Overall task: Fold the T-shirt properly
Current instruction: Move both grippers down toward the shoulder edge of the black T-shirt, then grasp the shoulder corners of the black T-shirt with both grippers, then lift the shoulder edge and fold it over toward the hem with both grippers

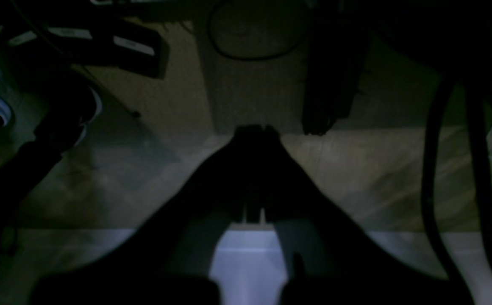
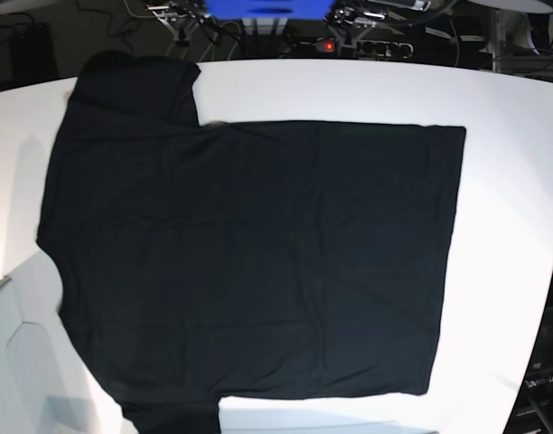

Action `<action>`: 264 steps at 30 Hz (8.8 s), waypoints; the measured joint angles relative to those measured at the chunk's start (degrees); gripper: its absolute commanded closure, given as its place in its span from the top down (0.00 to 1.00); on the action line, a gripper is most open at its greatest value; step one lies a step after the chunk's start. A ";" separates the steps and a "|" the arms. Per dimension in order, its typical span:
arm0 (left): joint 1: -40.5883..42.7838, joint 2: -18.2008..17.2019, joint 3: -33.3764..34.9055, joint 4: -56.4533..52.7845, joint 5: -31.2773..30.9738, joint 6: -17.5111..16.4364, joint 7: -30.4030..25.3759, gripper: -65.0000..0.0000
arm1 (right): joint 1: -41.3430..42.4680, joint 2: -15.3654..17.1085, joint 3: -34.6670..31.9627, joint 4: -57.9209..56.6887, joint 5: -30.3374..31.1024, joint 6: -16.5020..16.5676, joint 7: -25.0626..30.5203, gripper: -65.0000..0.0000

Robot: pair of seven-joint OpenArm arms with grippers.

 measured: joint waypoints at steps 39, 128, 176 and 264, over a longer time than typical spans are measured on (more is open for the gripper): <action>17.97 -7.02 -0.09 26.82 -0.33 0.13 5.75 0.00 | -12.52 1.29 -0.22 14.69 0.11 0.07 -0.76 0.00; 40.81 -14.38 -24.13 101.98 -18.08 -0.39 11.06 0.60 | -48.68 7.58 5.27 110.09 0.20 0.90 -3.50 0.38; 30.27 -14.27 -24.00 86.71 -21.49 -9.09 8.24 0.08 | -40.02 7.02 13.22 109.72 0.42 10.86 -25.00 0.38; 17.35 -7.78 -33.03 102.97 -20.61 -8.87 24.87 0.08 | -7.43 4.94 27.93 107.43 -0.61 26.56 -27.45 0.00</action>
